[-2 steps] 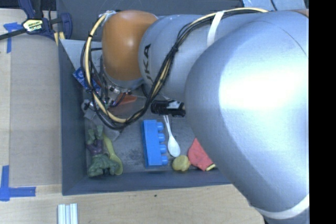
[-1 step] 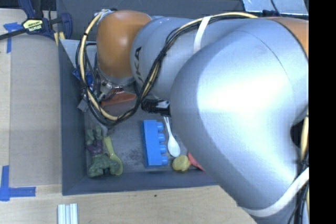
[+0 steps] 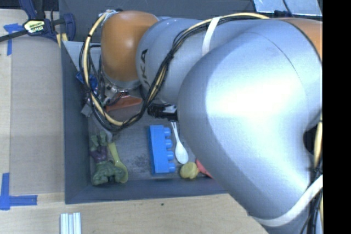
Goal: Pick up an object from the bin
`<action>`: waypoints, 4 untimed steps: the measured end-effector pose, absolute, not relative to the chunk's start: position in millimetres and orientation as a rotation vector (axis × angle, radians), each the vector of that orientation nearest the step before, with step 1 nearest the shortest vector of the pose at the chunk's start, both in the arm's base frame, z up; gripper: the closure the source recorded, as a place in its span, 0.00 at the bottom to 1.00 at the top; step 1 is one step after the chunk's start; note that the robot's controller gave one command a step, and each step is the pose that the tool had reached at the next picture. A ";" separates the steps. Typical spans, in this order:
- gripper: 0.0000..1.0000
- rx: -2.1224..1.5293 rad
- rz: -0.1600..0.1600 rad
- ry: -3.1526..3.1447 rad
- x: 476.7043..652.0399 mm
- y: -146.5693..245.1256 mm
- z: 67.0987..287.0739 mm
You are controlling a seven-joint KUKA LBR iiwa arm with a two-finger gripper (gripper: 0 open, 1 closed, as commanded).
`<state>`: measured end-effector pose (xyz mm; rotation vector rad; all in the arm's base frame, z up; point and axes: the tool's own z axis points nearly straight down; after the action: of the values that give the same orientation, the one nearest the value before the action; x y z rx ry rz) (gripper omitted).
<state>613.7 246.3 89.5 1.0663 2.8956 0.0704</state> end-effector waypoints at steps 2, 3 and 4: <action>1.00 1.071 0.064 2.900 602.1 243.0 108.6; 1.00 1.072 0.067 2.896 602.1 241.7 123.0; 1.00 1.070 0.070 2.891 604.3 241.2 129.5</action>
Offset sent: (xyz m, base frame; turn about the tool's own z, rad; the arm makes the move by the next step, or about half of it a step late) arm -0.0053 -0.0025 0.0133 0.0014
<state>604.3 241.2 129.5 1.0704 2.8912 0.0702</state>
